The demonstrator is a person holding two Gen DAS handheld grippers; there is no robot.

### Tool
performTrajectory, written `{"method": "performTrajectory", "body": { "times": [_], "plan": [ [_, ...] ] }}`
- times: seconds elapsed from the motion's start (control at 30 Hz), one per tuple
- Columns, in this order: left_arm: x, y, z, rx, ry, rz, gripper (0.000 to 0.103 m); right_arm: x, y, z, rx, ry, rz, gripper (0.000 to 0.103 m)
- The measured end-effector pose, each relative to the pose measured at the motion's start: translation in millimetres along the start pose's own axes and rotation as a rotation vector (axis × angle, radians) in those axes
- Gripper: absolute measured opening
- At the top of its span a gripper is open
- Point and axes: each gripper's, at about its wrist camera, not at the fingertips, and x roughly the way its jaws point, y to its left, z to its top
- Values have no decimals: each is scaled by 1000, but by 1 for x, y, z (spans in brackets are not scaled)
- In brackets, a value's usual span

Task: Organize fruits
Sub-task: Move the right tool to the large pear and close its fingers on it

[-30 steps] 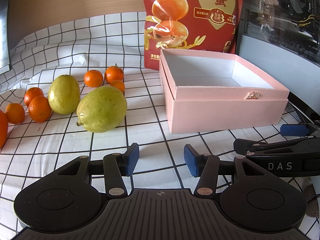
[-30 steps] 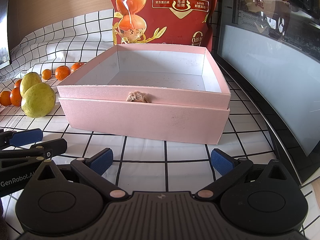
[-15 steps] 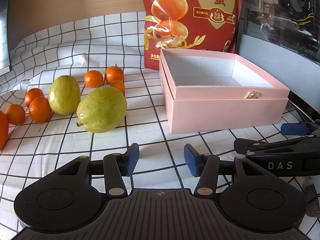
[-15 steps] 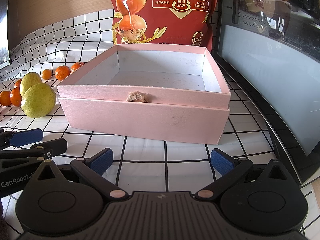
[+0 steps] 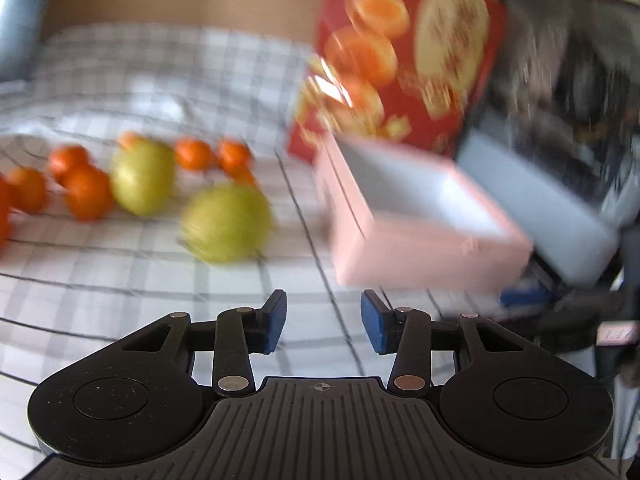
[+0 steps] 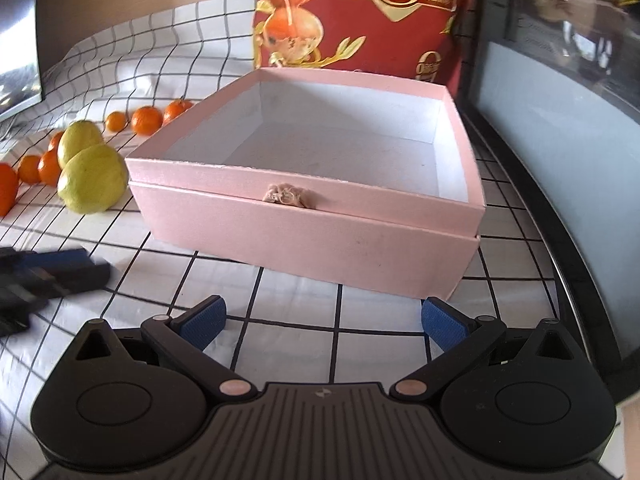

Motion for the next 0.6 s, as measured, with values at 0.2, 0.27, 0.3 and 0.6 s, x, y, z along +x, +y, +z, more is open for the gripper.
{"method": "performTrajectory", "body": {
  "times": [0.2,0.27,0.3,0.6],
  "plan": [
    [-37,72,27,-151,-170,64,46,0,-1,2,-28,14,28,103],
    [-38,100,29,-269,-155,120,46,1,0,2,-33,0,33,103],
    [-39,108,27,-316,-141,132,46,0,2,2,-31,-2,26,103],
    [-54,130,7,-341,-317,66,46,-28,62,7,-171,-94,144,100]
  ]
}}
